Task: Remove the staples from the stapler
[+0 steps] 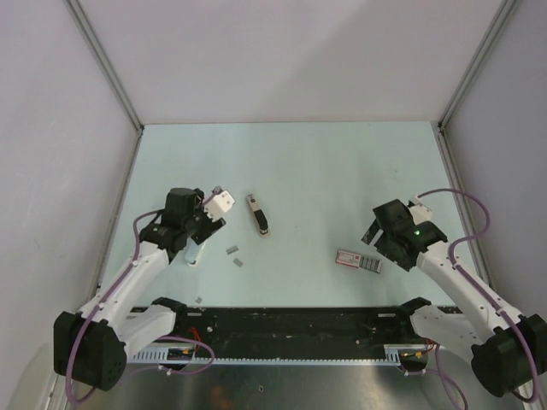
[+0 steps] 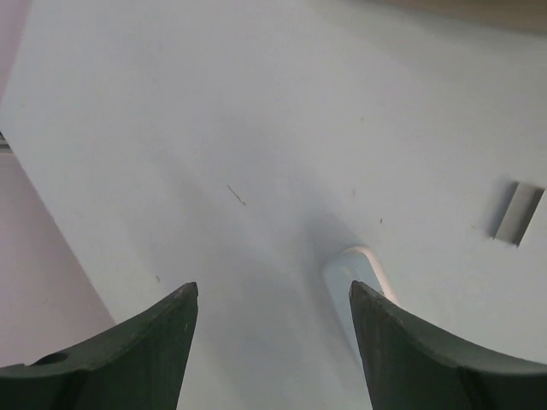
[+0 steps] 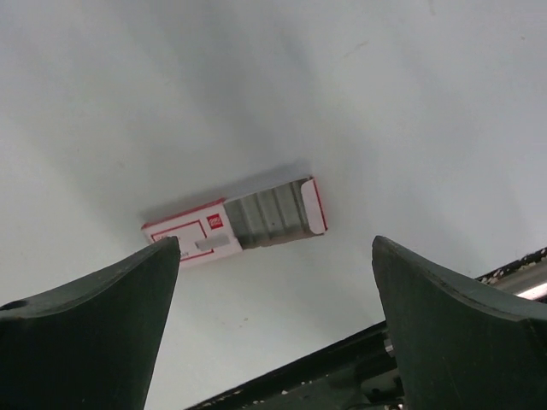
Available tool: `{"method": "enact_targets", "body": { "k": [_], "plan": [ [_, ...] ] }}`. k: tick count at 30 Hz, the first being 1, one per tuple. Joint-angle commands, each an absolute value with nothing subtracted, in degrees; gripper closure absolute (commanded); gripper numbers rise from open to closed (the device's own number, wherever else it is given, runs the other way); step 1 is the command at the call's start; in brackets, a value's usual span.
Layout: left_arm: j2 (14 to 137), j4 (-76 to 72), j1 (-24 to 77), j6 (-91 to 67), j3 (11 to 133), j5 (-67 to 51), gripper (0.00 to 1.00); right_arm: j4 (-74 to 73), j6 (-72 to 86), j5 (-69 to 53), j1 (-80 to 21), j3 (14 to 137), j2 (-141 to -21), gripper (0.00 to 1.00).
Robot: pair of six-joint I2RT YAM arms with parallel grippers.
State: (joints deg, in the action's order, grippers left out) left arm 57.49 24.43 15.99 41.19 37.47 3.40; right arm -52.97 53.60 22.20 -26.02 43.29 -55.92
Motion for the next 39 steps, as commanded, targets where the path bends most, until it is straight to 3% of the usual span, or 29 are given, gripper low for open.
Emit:
{"method": "enact_targets", "body": {
  "k": [1,30,39],
  "plan": [
    [54.91,28.41,15.56,36.20,42.35,-2.06,0.23,-53.70,56.96,19.94,-20.85,42.26,-56.10,0.01],
    [52.12,29.88,15.56,34.63,42.15,-5.31,0.23,-35.45,60.06,14.37,-17.96,33.39,-71.77,0.06],
    [50.92,29.96,15.56,34.72,41.37,-4.77,0.23,-30.49,61.31,12.57,-20.22,31.40,-72.32,0.13]
  ]
}}
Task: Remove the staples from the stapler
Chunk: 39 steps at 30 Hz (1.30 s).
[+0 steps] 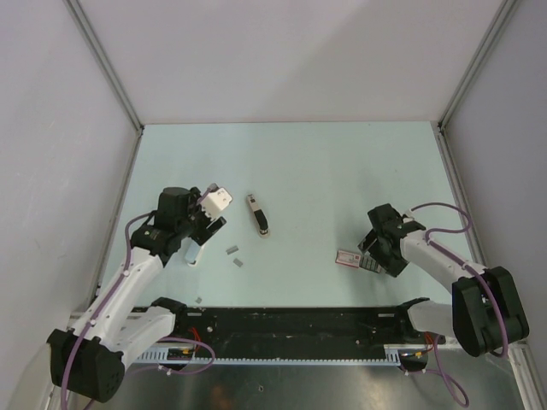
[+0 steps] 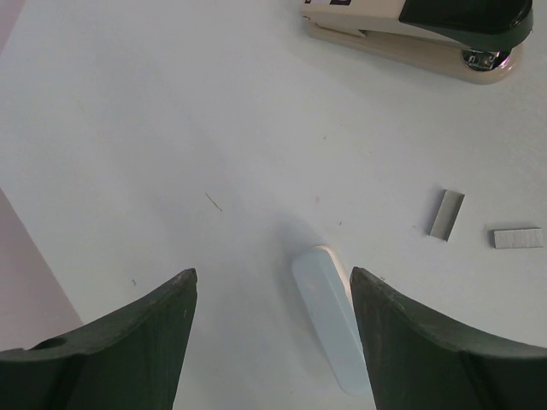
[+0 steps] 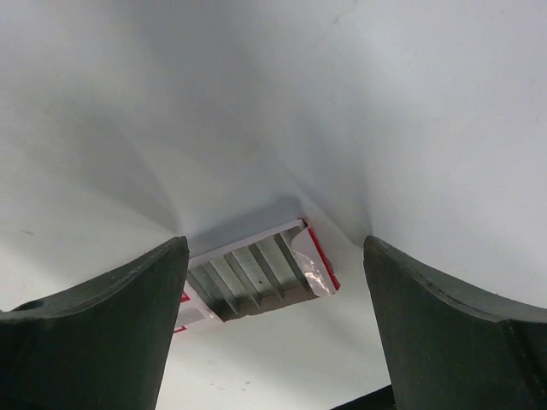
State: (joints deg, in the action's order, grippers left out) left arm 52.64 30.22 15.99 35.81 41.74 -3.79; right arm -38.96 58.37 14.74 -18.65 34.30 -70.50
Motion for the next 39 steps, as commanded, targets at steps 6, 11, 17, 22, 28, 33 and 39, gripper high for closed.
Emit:
{"method": "enact_targets", "body": {
  "k": [6,11,17,22,28,33,39],
  "plan": [
    [50.55,30.01,15.57,34.78,41.24,-4.18,0.23,-28.09,64.06,11.80,-24.58,31.29,-73.77,0.18],
    [50.28,30.07,15.56,34.64,41.28,-3.88,0.23,-26.98,66.30,11.39,-28.46,31.29,-76.14,0.19],
    [49.91,30.21,15.56,34.86,41.19,-3.62,0.23,-24.11,69.37,10.27,-33.89,31.33,-78.66,0.21],
    [49.67,30.25,15.56,35.19,40.99,-3.30,0.23,-21.39,70.79,9.17,-38.00,32.04,-82.09,0.22],
    [49.37,30.38,15.56,35.61,40.79,-3.12,0.23,-22.96,69.56,9.55,-41.33,34.98,-87.28,0.24],
    [49.39,30.30,15.56,35.92,40.29,-3.20,0.23,-27.33,68.03,12.38,-42.92,38.51,-87.96,0.24],
    [49.37,30.32,15.54,35.91,39.99,-3.55,0.23,-36.44,64.51,18.92,-43.41,46.36,-83.42,0.23]
  ]
}}
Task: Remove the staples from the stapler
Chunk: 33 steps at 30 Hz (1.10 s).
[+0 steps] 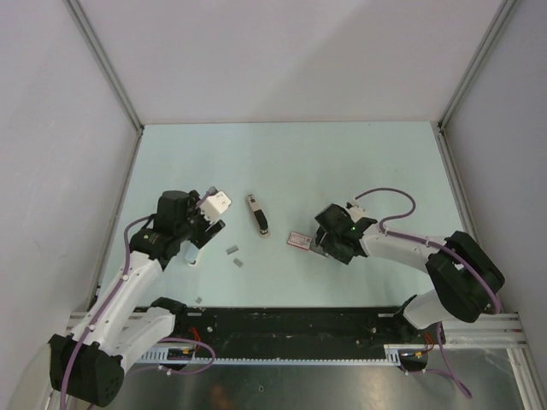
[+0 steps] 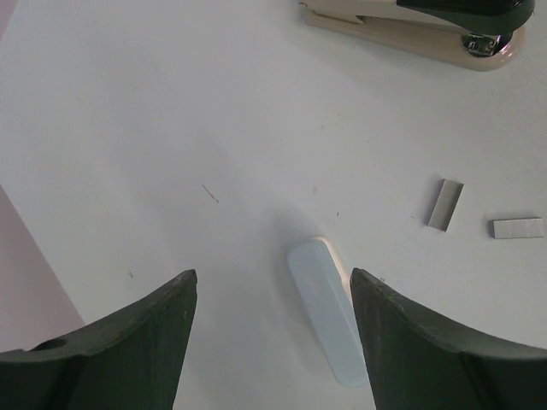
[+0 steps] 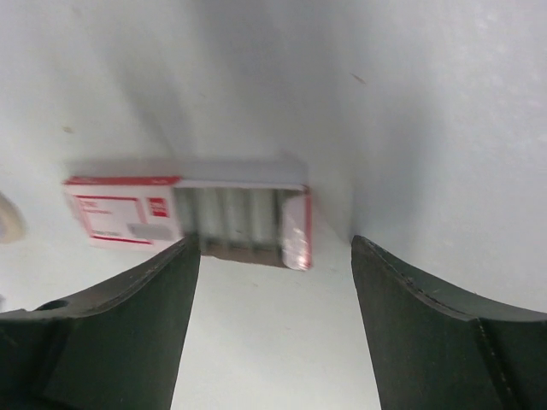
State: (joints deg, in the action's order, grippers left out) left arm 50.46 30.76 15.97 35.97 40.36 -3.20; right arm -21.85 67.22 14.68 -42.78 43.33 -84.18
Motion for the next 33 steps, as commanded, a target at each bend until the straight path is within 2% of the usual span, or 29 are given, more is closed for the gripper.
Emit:
{"method": "enact_targets", "body": {
  "k": [1,8,16,22,33],
  "plan": [
    [49.43,30.32,15.55,35.93,39.99,-3.58,0.23,-37.65,63.81,19.83,-43.37,47.88,-82.75,0.23],
    [49.78,30.30,15.48,34.98,40.07,-4.24,0.23,-35.03,59.49,21.05,-41.14,54.43,-85.63,0.28],
    [49.93,30.29,15.48,34.76,39.90,-4.08,0.23,-29.54,55.93,21.19,-41.62,60.84,-98.38,0.44],
    [49.22,30.25,15.42,35.44,38.96,-3.51,0.23,-28.66,54.92,21.34,-43.12,62.53,-102.43,0.56],
    [49.51,30.18,15.40,35.66,38.31,-3.87,0.23,-31.02,56.99,20.89,-48.87,62.50,-103.10,0.62]
  ]
}}
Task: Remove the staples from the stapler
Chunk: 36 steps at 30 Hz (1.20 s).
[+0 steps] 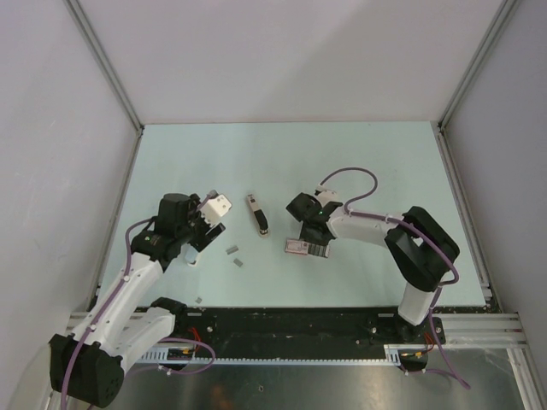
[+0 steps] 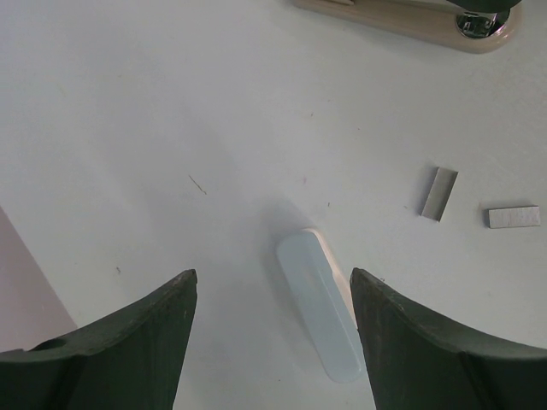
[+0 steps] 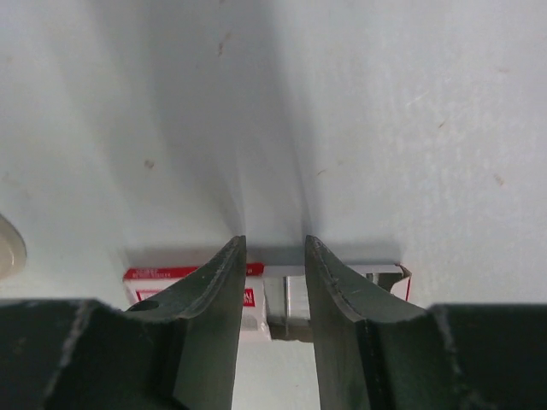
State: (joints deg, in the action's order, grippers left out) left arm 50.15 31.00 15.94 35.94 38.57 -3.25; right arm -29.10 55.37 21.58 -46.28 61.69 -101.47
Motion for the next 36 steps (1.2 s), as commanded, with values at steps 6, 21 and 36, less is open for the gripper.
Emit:
{"method": "enact_targets", "body": {
  "k": [6,21,36],
  "plan": [
    [49.06,30.23,15.33,35.78,37.95,-3.89,0.23,-32.63,58.77,20.99,-52.06,62.49,-103.09,0.62],
    [54.13,30.23,17.87,34.38,38.47,-9.07,0.20,-28.90,55.79,19.36,-47.29,63.39,-97.67,0.54],
    [70.61,26.00,29.96,32.53,39.66,-8.94,0.21,-12.51,48.63,21.53,-46.19,50.42,-84.82,0.25]
  ]
}}
